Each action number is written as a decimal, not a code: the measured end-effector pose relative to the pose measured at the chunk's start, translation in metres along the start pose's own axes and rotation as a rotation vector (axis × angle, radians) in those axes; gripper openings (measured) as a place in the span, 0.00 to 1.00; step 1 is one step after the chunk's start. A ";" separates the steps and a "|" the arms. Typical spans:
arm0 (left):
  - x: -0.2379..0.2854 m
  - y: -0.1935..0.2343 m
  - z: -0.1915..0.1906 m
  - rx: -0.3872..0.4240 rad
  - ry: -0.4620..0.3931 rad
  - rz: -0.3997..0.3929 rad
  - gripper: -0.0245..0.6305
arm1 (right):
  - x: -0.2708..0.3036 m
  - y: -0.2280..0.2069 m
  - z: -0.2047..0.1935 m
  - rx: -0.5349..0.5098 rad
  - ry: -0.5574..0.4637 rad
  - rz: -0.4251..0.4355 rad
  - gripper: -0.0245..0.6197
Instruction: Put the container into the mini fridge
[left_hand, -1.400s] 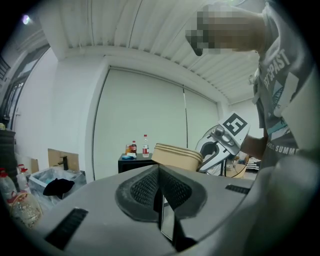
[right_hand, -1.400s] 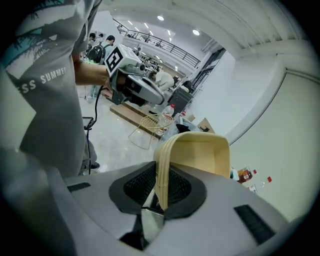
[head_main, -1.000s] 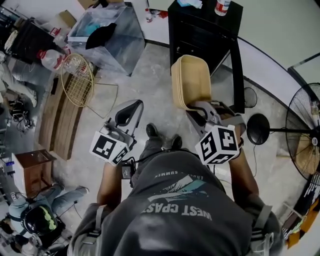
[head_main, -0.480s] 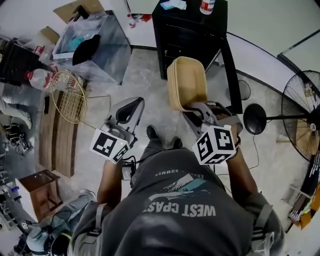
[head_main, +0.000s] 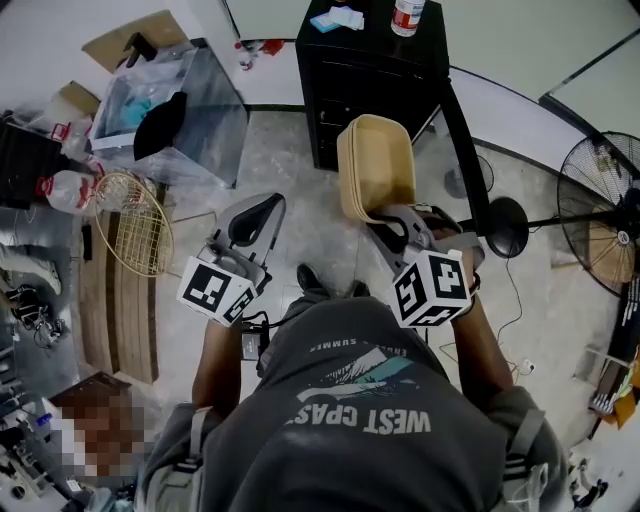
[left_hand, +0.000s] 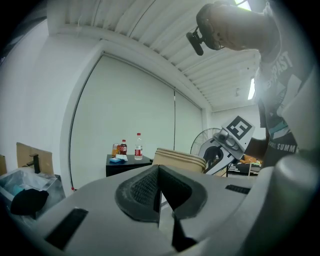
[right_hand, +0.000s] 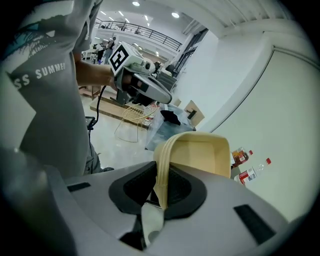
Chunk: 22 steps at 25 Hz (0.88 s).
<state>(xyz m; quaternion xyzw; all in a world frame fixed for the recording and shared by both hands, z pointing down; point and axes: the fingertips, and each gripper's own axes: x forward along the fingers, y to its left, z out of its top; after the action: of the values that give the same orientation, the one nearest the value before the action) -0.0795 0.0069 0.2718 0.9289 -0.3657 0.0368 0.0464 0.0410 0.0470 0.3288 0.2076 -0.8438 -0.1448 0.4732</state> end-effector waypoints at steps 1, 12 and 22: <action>0.000 0.005 -0.001 -0.001 -0.001 -0.007 0.06 | 0.004 -0.002 0.002 0.005 0.005 -0.005 0.14; -0.003 0.065 -0.006 0.007 0.008 -0.086 0.06 | 0.047 -0.025 0.022 0.035 0.060 -0.072 0.14; 0.003 0.094 -0.015 -0.014 0.022 -0.105 0.06 | 0.084 -0.040 0.010 0.015 0.101 -0.080 0.14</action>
<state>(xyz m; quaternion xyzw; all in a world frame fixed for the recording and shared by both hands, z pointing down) -0.1420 -0.0613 0.2924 0.9460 -0.3160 0.0420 0.0587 0.0014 -0.0288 0.3680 0.2520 -0.8110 -0.1466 0.5073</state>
